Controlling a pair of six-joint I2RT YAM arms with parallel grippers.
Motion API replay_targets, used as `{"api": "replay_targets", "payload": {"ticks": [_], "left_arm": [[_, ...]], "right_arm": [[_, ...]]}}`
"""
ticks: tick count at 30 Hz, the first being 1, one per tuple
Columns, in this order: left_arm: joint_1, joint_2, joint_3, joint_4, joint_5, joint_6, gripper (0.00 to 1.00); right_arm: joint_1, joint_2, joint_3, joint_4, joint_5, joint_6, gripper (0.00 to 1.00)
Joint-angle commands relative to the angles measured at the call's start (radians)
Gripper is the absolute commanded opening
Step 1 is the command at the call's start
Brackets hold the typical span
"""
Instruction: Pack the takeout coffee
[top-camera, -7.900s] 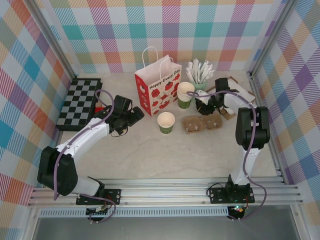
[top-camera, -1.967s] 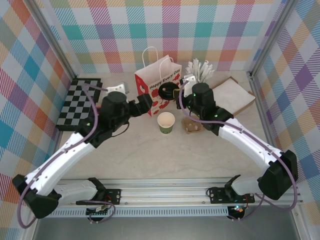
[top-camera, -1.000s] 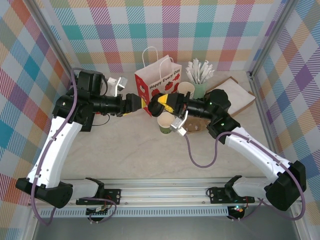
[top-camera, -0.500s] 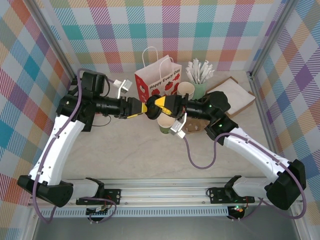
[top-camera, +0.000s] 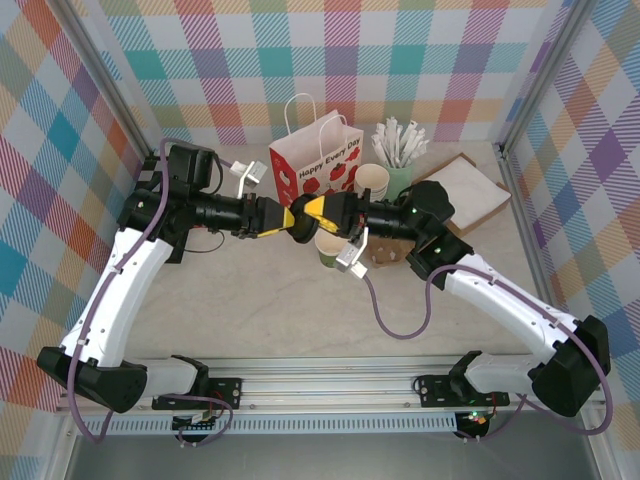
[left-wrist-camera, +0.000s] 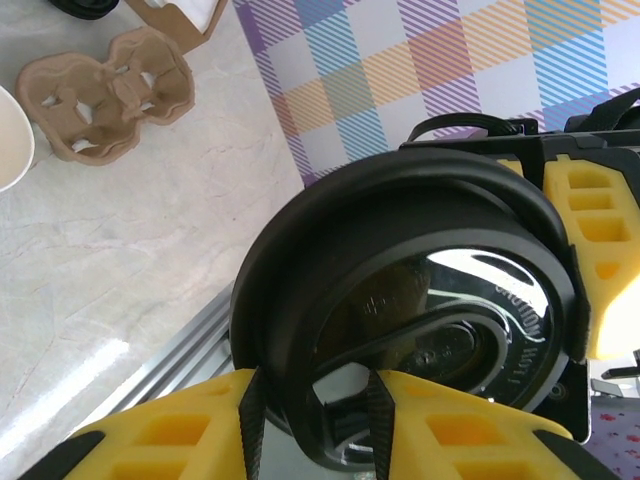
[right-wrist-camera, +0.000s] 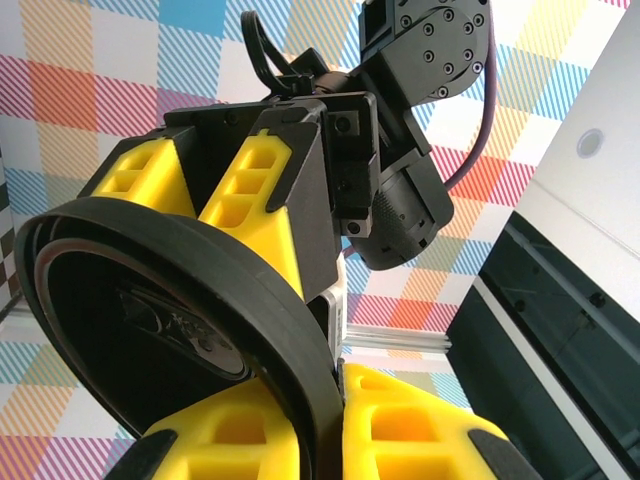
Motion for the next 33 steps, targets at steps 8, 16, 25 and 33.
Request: {"api": "replay_targets", "payload": {"ticks": [8,16,25,33], "left_arm": [[0.009,0.003,-0.036,0.087,0.047,-0.040,0.19],[0.009,-0.007,-0.054,0.132,0.049,-0.066,0.00],[0.009,-0.005,-0.030,0.021,-0.190,-0.013,0.00],[-0.010,0.010,-0.054,-0.115,-0.682,-0.018,0.00]], "right_arm": [[0.020,0.020,0.006,0.078,0.029,0.001,0.00],[0.023,0.021,-0.011,0.076,0.036,0.010,0.00],[0.022,-0.034,0.174,-0.584,0.124,0.288,0.75],[0.008,0.050,0.381,-1.027,0.397,0.995,1.00]]}}
